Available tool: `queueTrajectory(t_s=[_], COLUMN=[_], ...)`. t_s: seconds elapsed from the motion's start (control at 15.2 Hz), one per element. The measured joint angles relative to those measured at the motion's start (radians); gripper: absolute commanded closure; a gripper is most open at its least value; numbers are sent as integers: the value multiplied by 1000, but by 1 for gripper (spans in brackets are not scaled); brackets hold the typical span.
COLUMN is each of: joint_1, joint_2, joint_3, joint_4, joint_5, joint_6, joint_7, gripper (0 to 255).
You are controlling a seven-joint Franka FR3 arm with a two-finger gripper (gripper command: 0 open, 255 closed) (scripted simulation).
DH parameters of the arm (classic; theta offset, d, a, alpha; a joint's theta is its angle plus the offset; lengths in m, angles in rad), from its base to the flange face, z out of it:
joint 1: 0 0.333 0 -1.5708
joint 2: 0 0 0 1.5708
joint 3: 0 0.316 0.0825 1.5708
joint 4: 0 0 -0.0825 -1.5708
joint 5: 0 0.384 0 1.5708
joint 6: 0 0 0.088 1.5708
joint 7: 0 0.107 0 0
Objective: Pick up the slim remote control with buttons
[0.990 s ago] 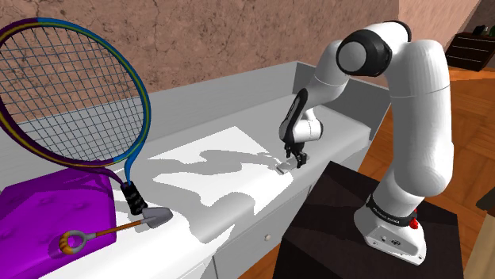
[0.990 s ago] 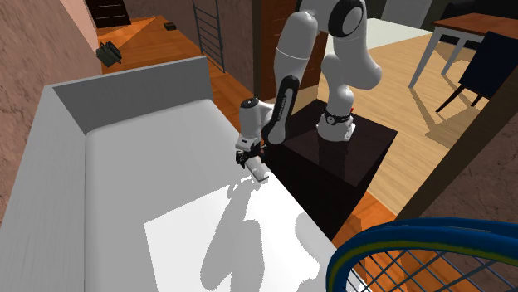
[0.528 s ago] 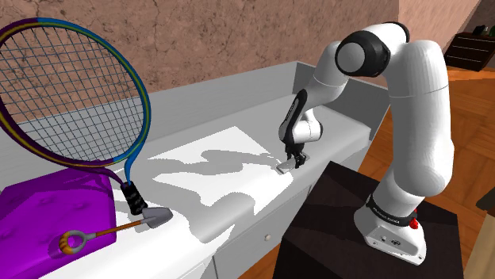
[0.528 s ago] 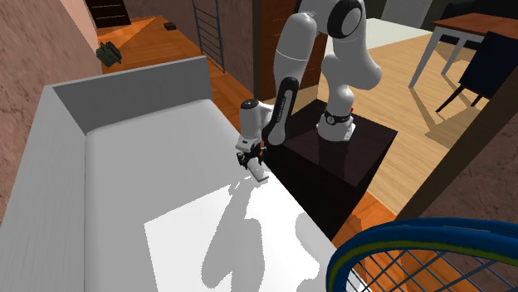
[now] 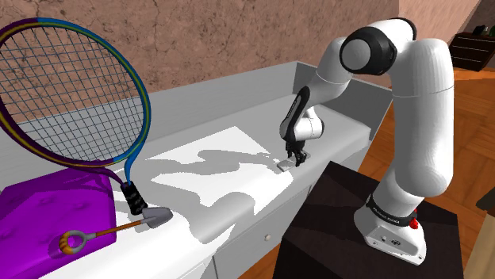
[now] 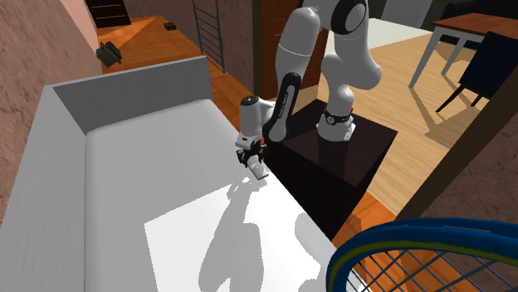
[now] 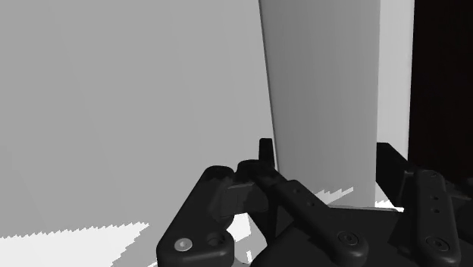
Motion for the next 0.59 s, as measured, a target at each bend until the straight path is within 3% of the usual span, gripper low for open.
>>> queueTrajectory(t_s=[0.59], joint_1=[103], joint_2=[-147], joint_3=[-129], joint_4=[-48], joint_5=[-125], joint_6=[-100], joint_7=[97], gripper=[255])
